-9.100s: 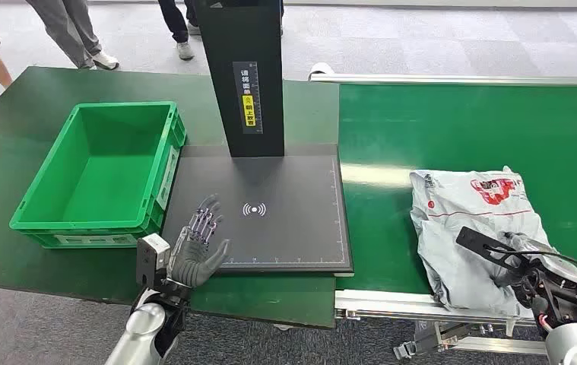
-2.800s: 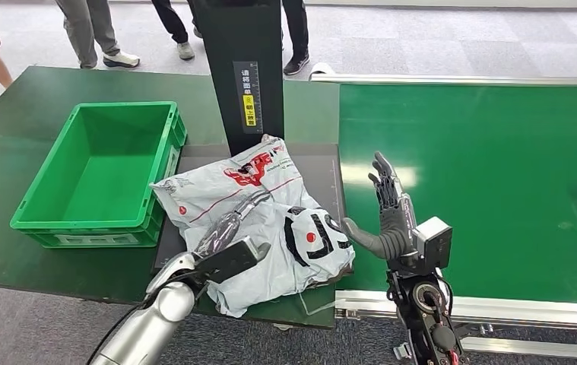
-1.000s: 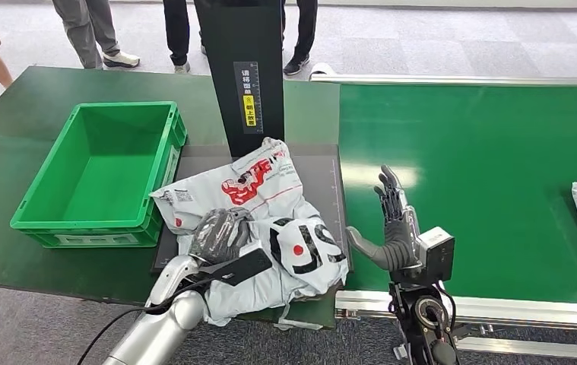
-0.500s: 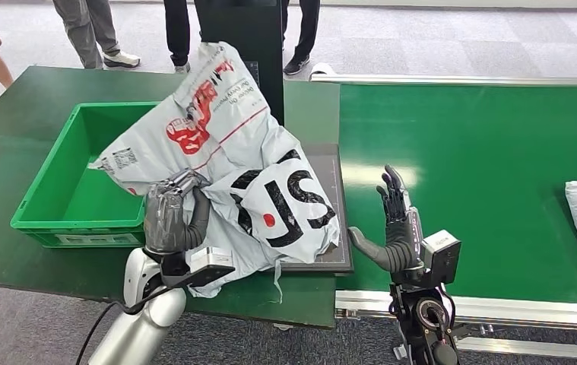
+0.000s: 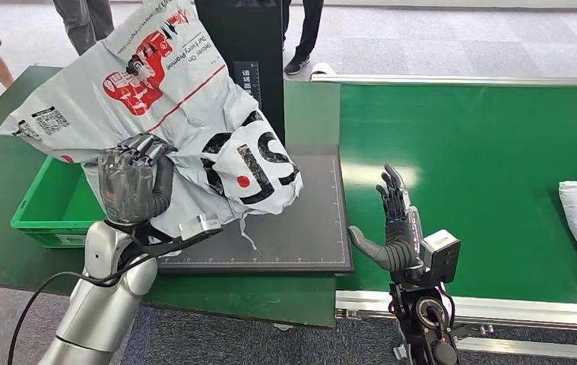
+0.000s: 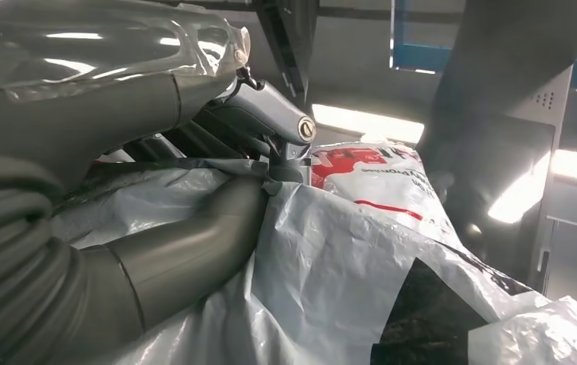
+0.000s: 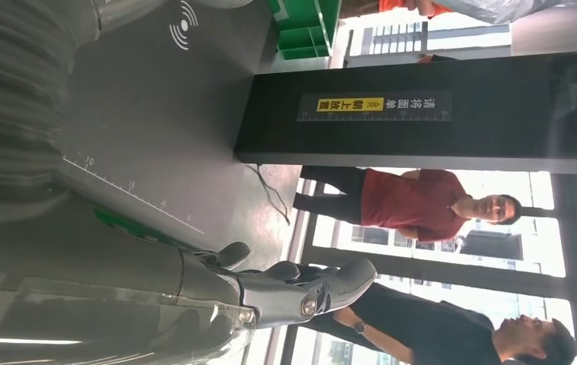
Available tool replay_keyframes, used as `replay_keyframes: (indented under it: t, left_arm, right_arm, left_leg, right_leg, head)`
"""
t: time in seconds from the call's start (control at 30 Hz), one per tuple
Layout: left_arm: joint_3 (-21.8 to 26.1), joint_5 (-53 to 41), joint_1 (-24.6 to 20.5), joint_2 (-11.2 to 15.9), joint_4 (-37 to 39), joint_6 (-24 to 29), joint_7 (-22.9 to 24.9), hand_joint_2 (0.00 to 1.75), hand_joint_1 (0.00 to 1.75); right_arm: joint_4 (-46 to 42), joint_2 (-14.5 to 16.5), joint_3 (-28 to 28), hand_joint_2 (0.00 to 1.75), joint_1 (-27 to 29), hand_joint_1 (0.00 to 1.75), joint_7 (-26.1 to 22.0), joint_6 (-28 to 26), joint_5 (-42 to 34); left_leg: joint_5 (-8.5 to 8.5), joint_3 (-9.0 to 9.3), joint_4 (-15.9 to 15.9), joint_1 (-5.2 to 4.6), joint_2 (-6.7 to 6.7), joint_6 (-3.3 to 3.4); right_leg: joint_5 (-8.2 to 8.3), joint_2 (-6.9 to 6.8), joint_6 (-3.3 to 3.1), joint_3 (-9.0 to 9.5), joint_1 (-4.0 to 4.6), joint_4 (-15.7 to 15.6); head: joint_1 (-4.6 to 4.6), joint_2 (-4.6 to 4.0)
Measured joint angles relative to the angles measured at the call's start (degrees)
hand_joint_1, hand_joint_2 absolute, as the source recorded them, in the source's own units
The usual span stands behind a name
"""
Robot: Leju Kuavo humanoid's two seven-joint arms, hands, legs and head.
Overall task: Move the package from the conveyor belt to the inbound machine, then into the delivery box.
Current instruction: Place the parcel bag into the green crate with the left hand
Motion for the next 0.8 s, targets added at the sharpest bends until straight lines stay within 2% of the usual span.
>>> replay_keyframes:
  t: [0.13,0.23,0.37,0.5,0.63,0.8]
  left_arm:
    - [0.44,-3.04,-0.57,0.5,0.68,-0.09,1.7,1.75,1.75]
    - [1.57,-11.93,-3.29,1.41,3.98,-0.97,7.89,1.75,1.75]
    - [3.53,-20.59,-12.84,3.03,17.05,-1.95,16.41,1.75,1.75]
    - [4.57,-21.88,-21.73,4.17,31.34,-0.14,23.77,1.75,1.75]
    - [6.8,-20.46,-25.79,4.51,40.54,0.22,26.16,1.75,1.75]
    - [8.74,-19.88,-27.18,4.56,46.15,0.31,26.76,1.75,1.75]
  right_arm:
    - [0.04,0.01,0.0,1.75,-0.05,0.0,-0.07,0.02,0.03]
    - [0.12,0.01,0.0,1.75,-0.06,0.0,-0.13,0.06,0.13]
    - [0.19,-0.01,-0.02,1.75,0.31,0.0,-0.26,-0.08,0.21]
    - [-0.11,-0.04,-0.13,1.75,1.45,0.0,-0.27,-0.39,0.31]
    - [-0.58,-0.04,-0.13,1.75,2.05,0.0,-0.09,-0.58,0.57]
    - [-0.79,-0.03,-0.13,1.75,2.26,0.0,0.01,-0.63,0.68]
  left_leg:
    - [-0.01,-0.02,0.0,-0.01,0.0,0.0]
    - [0.0,-0.02,0.01,-0.01,-0.01,0.0]
    - [0.09,0.02,0.01,0.01,0.02,-0.06]
    - [0.14,0.04,0.0,0.03,0.07,-0.07]
    - [0.13,0.01,0.0,0.02,0.09,-0.07]
    - [0.11,-0.04,0.01,0.01,0.06,-0.08]
  right_leg:
    - [-0.01,0.0,0.01,-0.02,-0.01,0.0]
    - [0.0,-0.01,0.0,-0.04,-0.01,-0.01]
    - [0.08,0.0,-0.08,-0.04,0.01,0.01]
    - [0.12,0.03,-0.14,-0.03,0.03,0.04]
    - [0.11,0.04,-0.12,-0.07,0.03,0.04]
    - [0.1,0.02,-0.12,-0.1,0.02,0.03]
  head:
    - [0.01,0.0]
    - [0.02,-0.01]
    - [0.01,0.0]
    - [0.02,-0.01]
    - [0.02,0.0]
    - [0.01,0.0]
